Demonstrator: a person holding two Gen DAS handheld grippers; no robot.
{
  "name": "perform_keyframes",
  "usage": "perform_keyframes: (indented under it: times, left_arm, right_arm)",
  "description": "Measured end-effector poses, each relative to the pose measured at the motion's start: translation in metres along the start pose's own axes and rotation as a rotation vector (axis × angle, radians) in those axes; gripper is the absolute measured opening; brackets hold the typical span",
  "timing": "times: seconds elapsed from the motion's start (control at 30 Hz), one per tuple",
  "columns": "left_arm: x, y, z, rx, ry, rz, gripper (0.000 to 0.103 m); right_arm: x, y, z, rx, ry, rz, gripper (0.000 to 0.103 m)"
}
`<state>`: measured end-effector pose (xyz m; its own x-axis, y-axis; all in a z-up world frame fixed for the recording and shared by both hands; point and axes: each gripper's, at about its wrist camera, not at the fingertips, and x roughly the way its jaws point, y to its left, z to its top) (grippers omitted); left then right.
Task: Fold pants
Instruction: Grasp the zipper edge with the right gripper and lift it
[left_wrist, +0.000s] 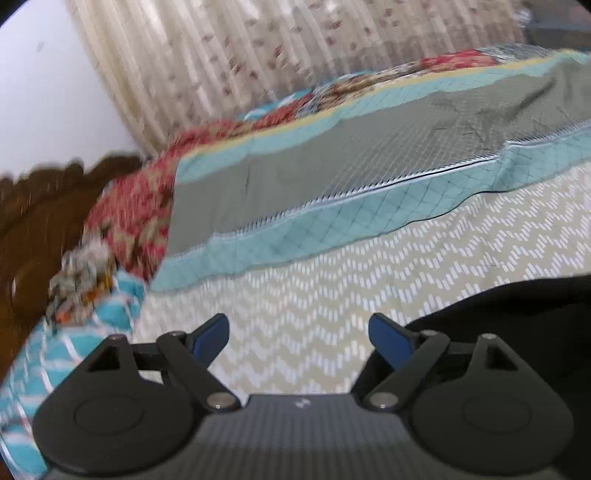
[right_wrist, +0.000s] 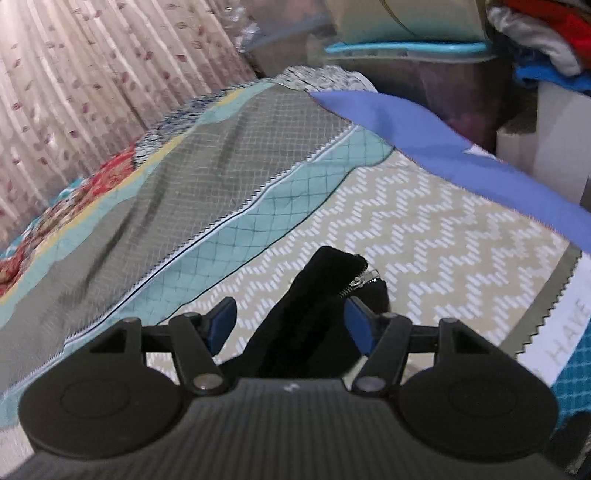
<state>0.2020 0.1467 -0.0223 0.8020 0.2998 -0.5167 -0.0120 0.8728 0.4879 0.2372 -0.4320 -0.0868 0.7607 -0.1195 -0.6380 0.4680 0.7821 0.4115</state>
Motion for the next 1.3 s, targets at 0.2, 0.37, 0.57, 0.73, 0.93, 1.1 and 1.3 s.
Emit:
perform_keyframes:
  times: [0.2, 0.37, 0.57, 0.73, 0.93, 1.1, 1.3]
  left_arm:
    - [-0.009, -0.019, -0.012, 0.302, -0.135, -0.056, 0.099]
    - [0.012, -0.035, -0.003, 0.344, -0.090, -0.187, 0.098]
    - [0.077, -0.052, 0.006, 0.228, 0.183, -0.386, 0.037]
    - [0.058, -0.055, 0.004, 0.177, 0.128, -0.344, 0.012]
    - [-0.007, 0.001, 0.021, -0.024, -0.025, -0.260, 0.012]
    - [-0.075, 0.033, 0.013, -0.131, -0.136, -0.237, 0.012]
    - [-0.149, 0.044, -0.040, -0.145, -0.184, -0.258, 0.012]
  right_arm:
    - [0.023, 0.001, -0.003, 0.083, 0.091, -0.063, 0.067]
    - [0.039, 0.005, 0.000, 0.115, 0.132, -0.079, 0.067]
    - [0.056, 0.012, 0.002, 0.100, 0.139, -0.092, 0.060]
    - [0.062, 0.008, 0.003, 0.101, 0.181, -0.074, 0.009]
    - [0.010, 0.005, 0.016, 0.110, 0.056, 0.003, 0.008]
    - [-0.056, -0.005, 0.021, 0.152, -0.010, 0.127, 0.008]
    - [-0.134, -0.045, -0.007, 0.210, -0.041, 0.203, 0.008]
